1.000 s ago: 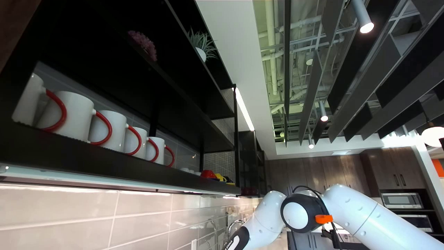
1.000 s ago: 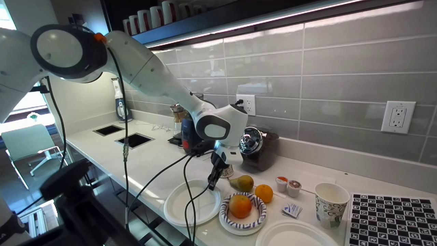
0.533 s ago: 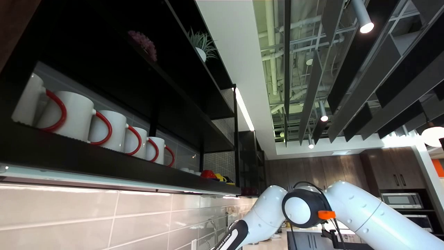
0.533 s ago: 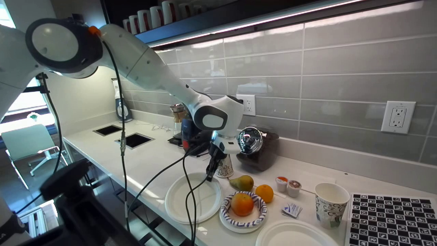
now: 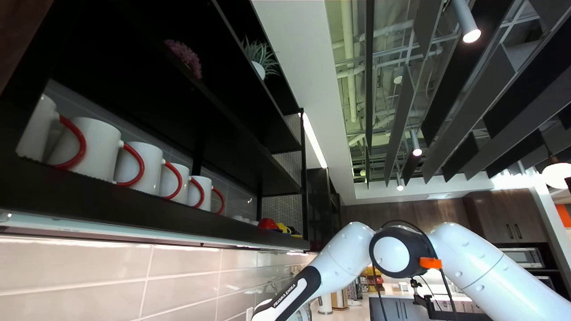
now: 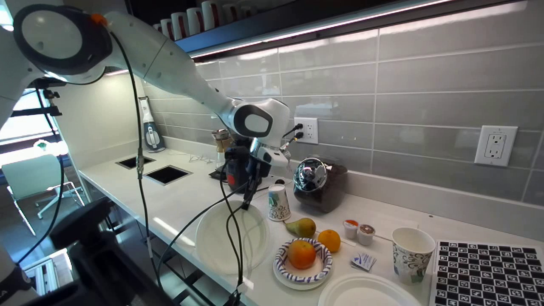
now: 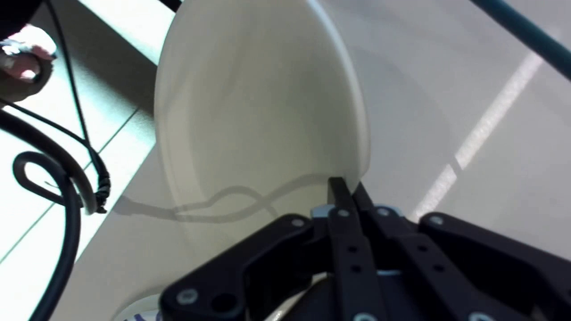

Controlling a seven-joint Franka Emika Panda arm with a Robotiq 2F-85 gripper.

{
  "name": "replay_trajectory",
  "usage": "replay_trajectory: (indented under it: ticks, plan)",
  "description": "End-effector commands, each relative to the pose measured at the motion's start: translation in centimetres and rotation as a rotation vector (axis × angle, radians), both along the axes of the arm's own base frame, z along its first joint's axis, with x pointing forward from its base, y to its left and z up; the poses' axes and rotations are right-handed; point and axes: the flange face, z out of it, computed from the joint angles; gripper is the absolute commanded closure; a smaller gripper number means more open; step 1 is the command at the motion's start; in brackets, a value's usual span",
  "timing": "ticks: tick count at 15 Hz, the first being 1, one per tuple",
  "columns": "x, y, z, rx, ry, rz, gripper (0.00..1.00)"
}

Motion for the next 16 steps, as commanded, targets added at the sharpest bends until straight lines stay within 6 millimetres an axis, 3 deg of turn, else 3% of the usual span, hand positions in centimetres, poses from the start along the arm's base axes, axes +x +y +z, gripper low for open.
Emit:
replay_trajectory:
  ticks: [1,6,16]
  plan:
    - [-2.5,1.7,3.5,-0.061,0.094,0.165,0.99]
    - [-5.1,3.9,6.9,-0.229,0.161,0.379,0.99]
    - [-13.7,7.8,8.2,-0.449,0.148,0.859,0.99]
